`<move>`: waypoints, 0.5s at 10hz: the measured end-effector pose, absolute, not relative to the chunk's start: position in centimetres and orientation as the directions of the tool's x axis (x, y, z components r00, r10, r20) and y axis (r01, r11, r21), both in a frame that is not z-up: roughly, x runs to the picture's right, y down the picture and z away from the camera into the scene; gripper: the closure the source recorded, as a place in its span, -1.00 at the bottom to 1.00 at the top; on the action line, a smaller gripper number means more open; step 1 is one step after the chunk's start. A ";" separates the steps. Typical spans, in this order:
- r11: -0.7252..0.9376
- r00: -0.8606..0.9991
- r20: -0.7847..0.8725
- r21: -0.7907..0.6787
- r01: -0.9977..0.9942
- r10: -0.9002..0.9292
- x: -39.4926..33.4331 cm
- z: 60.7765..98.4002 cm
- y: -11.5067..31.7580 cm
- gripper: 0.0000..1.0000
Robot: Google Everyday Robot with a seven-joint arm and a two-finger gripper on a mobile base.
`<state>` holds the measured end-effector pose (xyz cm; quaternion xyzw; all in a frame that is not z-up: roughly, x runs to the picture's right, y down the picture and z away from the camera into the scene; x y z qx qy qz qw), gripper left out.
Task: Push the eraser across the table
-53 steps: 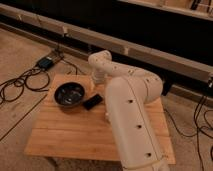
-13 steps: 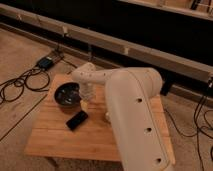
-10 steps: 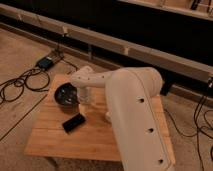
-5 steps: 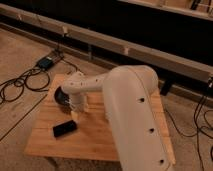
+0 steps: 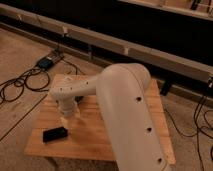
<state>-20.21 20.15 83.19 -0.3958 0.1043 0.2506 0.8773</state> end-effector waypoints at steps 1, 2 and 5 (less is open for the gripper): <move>0.561 0.853 -0.380 -0.642 -0.522 0.358 -20.6 82.8 20.3 -0.30; 0.563 0.851 -0.380 -0.638 -0.525 0.363 -21.0 82.4 20.4 -0.30; 0.566 0.839 -0.387 -0.620 -0.543 0.381 -20.9 82.2 20.0 -0.30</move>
